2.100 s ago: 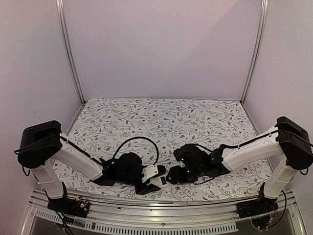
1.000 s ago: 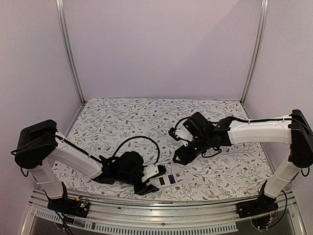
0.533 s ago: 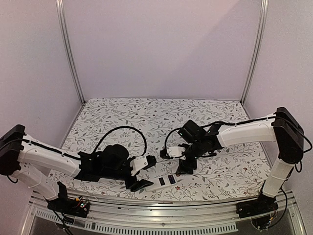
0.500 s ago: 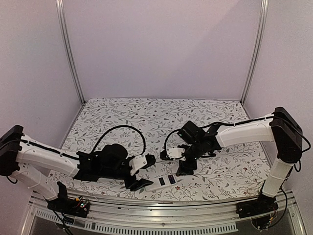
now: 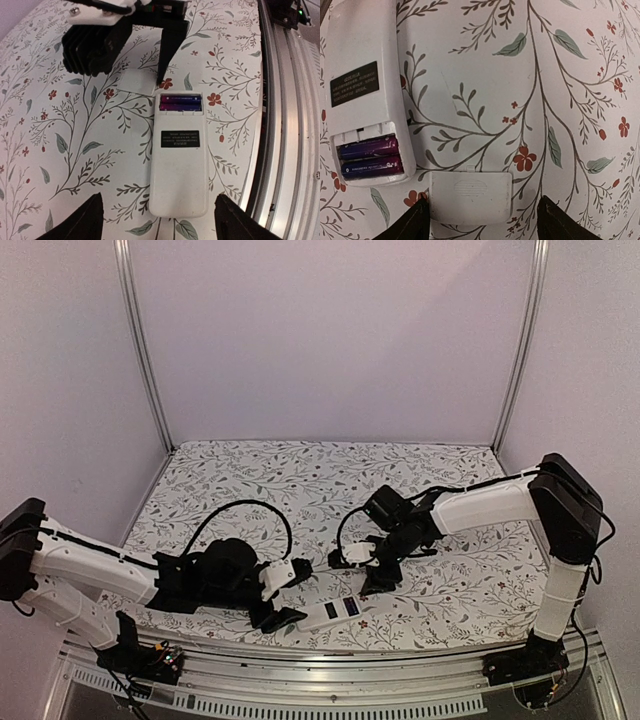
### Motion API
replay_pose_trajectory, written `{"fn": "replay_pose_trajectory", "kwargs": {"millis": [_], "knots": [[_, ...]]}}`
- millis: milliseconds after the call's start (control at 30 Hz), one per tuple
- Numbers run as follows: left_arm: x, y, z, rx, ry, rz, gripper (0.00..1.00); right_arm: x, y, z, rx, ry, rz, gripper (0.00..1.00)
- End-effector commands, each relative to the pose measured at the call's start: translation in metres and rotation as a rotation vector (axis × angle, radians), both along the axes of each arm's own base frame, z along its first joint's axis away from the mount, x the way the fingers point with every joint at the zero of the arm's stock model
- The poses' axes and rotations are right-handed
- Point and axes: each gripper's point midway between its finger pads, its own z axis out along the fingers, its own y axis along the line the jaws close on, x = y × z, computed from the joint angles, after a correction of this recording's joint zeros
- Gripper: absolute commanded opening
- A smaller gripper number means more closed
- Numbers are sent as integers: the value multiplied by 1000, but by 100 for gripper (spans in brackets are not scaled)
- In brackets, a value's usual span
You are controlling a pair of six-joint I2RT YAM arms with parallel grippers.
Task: Load the batteries into the remote control
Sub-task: Pick up the battery cover at the center of the board.
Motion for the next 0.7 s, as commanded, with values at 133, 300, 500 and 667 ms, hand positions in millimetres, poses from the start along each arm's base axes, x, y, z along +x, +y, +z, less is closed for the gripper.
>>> {"fn": "replay_pose_trajectory", "kwargs": {"millis": [133, 300, 500, 667], "knots": [[-4, 0, -3, 18, 1, -7, 76, -6, -17, -20, -77, 63, 15, 68], [-4, 1, -3, 17, 3, -5, 76, -10, -16, -17, -73, 108, 8, 64], [-4, 0, -2, 18, 3, -5, 76, -11, -22, -22, -99, 152, -22, 60], [-4, 0, -3, 19, 1, -7, 76, -9, -23, -24, -111, 161, -43, 53]]}}
